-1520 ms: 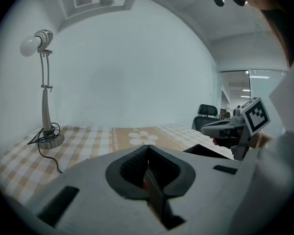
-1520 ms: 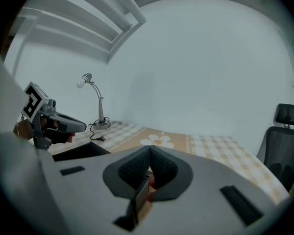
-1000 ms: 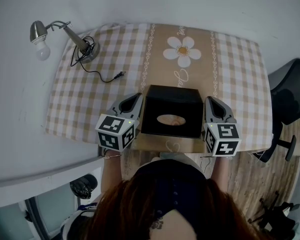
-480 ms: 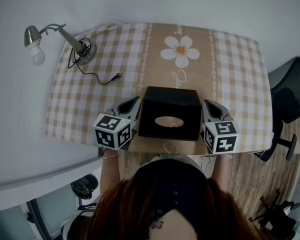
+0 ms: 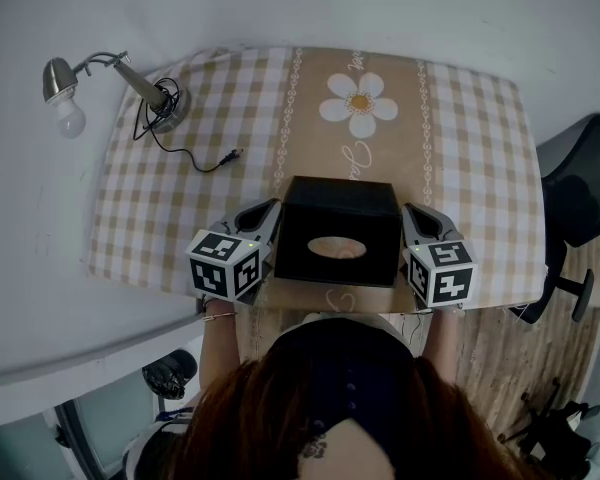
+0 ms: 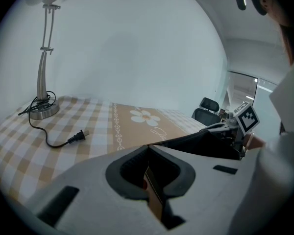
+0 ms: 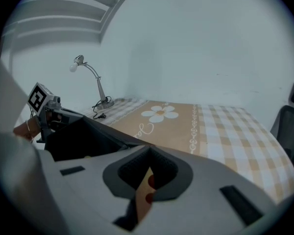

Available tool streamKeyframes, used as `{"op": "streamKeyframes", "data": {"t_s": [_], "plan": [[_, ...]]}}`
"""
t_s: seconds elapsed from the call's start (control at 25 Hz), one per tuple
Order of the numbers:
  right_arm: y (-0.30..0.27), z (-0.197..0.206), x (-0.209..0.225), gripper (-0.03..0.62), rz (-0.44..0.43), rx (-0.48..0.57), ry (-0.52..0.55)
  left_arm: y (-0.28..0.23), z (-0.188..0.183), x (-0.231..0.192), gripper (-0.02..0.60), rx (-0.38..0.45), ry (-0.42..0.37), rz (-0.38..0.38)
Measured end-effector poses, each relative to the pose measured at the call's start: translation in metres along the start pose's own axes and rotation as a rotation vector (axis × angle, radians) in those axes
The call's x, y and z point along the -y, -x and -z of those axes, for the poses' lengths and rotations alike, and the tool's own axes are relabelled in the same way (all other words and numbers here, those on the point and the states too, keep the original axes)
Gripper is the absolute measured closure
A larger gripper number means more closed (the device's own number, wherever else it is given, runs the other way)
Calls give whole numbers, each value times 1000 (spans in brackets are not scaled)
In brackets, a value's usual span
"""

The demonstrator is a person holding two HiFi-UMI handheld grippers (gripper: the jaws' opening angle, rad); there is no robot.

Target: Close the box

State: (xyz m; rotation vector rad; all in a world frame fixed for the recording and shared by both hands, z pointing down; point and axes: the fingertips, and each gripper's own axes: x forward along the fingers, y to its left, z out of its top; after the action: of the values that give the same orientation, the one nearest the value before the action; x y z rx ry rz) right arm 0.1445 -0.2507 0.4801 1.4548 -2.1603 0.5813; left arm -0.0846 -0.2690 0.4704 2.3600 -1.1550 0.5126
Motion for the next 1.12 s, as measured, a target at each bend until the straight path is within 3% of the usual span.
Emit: {"op": "streamKeyframes", "data": {"t_s": [1.12], "plan": [[-29, 9, 6, 577, -90, -67, -44, -29, 10, -12, 560, -77, 60, 47]]}}
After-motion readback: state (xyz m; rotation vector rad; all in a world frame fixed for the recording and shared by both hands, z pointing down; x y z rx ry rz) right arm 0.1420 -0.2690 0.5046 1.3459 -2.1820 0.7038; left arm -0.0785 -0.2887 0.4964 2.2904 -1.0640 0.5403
